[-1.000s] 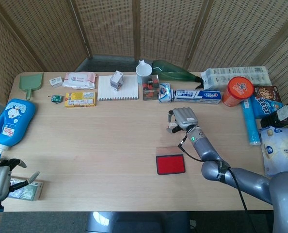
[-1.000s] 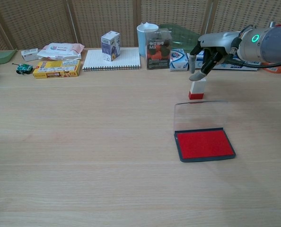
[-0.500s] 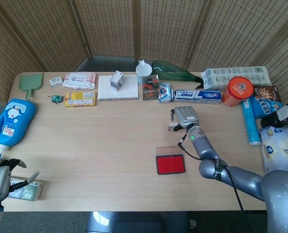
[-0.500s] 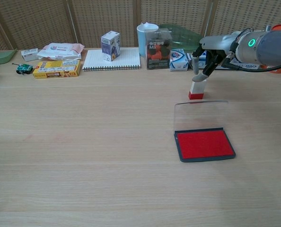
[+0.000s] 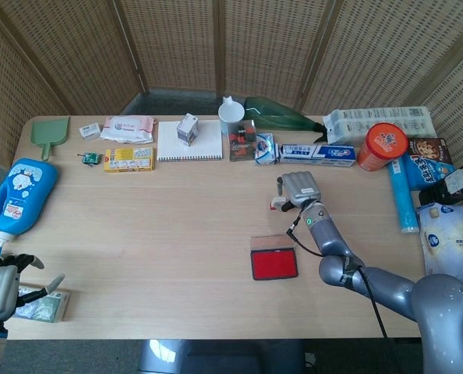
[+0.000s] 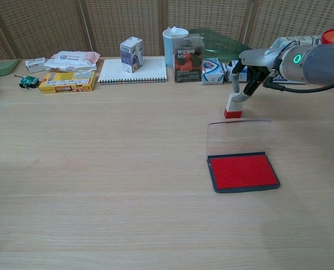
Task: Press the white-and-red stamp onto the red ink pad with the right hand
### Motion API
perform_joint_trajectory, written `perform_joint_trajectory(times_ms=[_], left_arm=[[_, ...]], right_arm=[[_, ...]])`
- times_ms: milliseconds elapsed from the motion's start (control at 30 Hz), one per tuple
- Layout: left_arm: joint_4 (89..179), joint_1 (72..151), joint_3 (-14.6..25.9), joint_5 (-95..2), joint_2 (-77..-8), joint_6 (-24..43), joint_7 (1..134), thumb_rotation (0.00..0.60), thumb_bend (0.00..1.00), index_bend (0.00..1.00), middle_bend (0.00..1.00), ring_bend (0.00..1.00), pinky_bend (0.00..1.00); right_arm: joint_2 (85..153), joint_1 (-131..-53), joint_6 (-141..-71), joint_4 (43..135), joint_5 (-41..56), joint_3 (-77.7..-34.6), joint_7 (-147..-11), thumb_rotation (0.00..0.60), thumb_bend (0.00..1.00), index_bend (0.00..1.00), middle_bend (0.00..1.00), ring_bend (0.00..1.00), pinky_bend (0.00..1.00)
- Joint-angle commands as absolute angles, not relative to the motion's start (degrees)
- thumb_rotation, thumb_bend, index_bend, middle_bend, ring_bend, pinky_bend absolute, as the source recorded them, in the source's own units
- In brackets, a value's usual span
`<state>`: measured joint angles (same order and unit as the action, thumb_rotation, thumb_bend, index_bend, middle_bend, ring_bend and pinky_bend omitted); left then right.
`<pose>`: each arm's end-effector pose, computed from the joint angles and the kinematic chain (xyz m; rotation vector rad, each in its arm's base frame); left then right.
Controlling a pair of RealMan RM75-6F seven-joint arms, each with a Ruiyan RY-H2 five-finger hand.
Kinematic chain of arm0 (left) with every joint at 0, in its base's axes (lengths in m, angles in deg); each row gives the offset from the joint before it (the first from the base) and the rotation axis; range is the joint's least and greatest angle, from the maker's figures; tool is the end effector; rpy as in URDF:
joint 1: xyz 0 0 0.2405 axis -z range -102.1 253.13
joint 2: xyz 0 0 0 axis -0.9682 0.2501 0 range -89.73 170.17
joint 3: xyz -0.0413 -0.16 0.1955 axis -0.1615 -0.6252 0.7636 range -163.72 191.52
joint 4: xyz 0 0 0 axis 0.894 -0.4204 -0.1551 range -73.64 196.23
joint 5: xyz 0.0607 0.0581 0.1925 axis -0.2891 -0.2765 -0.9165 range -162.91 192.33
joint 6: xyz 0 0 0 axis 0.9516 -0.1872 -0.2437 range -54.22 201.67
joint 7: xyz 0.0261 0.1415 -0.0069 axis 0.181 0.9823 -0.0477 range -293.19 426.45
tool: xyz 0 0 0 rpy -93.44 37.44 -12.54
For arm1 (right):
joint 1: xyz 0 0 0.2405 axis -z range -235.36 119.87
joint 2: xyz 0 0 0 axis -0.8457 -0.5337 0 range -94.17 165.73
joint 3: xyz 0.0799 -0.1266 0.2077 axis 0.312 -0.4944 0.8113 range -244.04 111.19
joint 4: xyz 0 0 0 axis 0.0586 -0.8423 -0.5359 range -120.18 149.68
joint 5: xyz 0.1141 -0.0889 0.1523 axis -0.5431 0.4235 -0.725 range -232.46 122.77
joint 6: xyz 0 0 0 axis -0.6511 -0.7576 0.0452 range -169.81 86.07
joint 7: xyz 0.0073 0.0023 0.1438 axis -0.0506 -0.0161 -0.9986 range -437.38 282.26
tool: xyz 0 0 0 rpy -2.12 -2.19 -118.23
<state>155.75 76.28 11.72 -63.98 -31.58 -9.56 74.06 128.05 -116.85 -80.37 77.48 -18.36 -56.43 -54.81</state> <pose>-0.3206 0.1531 0.1120 -1.2662 -1.0738 -0.7845 -0.1524 -0.4426 -0.0186 1.7791 -1.0647 0.6475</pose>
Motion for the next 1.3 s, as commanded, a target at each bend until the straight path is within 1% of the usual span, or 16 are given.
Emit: perform_joint_trajectory(times_ms=[33, 567, 700, 900, 1133, 1300], left_arm=[[155.68, 76.31, 11.72, -63.94, -31.58, -9.51, 73.98, 0.183, 0.12, 0.46, 0.43, 0.32, 0.18], [155.16, 76.31, 11.83, -63.75, -31.69, -9.61, 73.64, 0.186, 0.12, 0.46, 0.43, 0.32, 0.18], [155.0, 76.23, 11.9, -63.7, -31.64, -9.66, 73.47, 0.185, 0.12, 0.46, 0.43, 0.32, 0.18], [154.94, 76.25, 12.01, -63.72, -31.73, -9.56, 73.36, 0.186, 0.12, 0.46, 0.43, 0.32, 0.18], [154.93, 76.1, 11.98, -63.79, -31.5, -9.92, 73.17, 0.184, 0.12, 0.46, 0.43, 0.32, 0.18], [154.76, 75.96, 12.18, -63.89, -31.56, -9.97, 72.94, 0.188, 0.12, 0.46, 0.43, 0.33, 0.18]], right_arm=[[128.33, -116.84, -80.12, 76.96, -18.4, -56.56, -54.62, 0.489, 0.33, 0.5, 1.0, 1.0, 1.0], [129.44, -117.03, -79.36, 75.18, -18.72, -56.6, -53.69, 0.488, 0.35, 0.53, 1.0, 1.0, 1.0], [129.76, -117.13, -79.29, 74.72, -18.7, -56.53, -53.48, 0.524, 0.36, 0.55, 1.0, 1.0, 1.0], [130.12, -117.2, -78.99, 74.22, -19.43, -56.56, -52.97, 0.578, 0.41, 0.59, 1.0, 1.0, 1.0], [129.35, -116.85, -79.44, 75.41, -19.24, -55.58, -54.02, 0.597, 0.43, 0.64, 1.0, 1.0, 1.0], [126.28, -116.49, -80.05, 79.19, -18.98, -53.9, -55.6, 0.6, 0.43, 0.67, 1.0, 1.0, 1.0]])
